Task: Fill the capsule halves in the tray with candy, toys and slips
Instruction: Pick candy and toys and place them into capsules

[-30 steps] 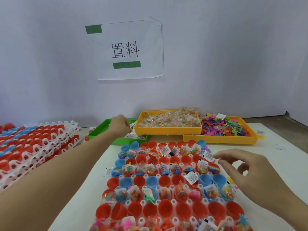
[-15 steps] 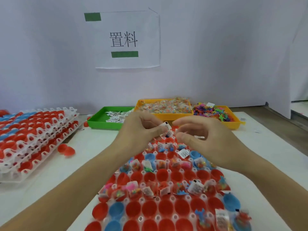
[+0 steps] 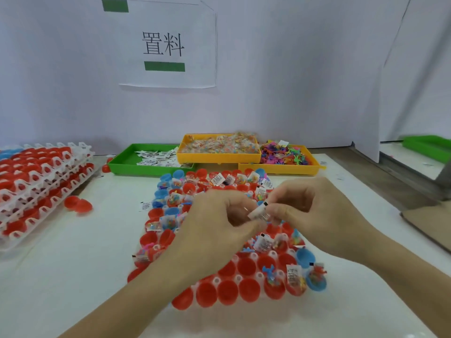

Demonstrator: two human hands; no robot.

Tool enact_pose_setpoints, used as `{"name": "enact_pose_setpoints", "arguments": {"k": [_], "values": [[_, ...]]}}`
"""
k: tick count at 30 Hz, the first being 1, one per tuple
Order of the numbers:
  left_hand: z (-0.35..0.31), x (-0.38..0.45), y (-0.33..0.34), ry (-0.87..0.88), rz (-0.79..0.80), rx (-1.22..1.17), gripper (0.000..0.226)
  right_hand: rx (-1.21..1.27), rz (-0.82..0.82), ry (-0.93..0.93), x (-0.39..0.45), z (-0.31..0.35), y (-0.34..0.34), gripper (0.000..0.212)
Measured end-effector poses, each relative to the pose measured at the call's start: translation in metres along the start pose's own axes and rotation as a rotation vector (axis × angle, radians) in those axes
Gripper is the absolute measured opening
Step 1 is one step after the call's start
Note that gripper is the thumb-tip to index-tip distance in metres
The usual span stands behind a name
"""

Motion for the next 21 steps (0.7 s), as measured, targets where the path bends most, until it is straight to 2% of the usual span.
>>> {"name": "enact_pose_setpoints", "arguments": {"k": [4, 7, 11, 14, 18, 21], "values": [[0.005, -0.018, 0.004, 0.068, 0.21, 0.322, 0.032, -0.173, 0.213, 0.009, -0.015, 0.001, -0.014, 0.018], [0.009, -0.021, 0.01, 0.09, 0.353, 0.474, 0.049, -0.278, 0.353, -0.03, -0.024, 0.004, -0.018, 0.019], [0.011, -0.019, 0.022, 0.127, 0.422, 0.597, 0.06, -0.372, 0.448, -0.061, -0.03, 0.003, -0.009, 0.01], [0.011, -0.018, 0.028, 0.152, 0.432, 0.607, 0.056, -0.431, 0.491, -0.092, -0.032, 0.001, -0.003, 0.007], [0.012, -0.015, 0.034, 0.22, 0.433, 0.653, 0.029, -0.47, 0.537, -0.111, -0.034, 0.001, 0.004, 0.007], [0.015, -0.014, 0.035, 0.258, 0.427, 0.674, 0.024, -0.506, 0.567, -0.116, -0.033, -0.002, 0.007, 0.008]]}}
Point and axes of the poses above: each hand's wrist, its own x-axis towards the middle knuckle, its own y-axis out of the palm, z = x × y, the point moved 1 cm from there along x, towards the middle knuckle, and after that the axes turned 10 degrees about -z, right-handed, at the moved point
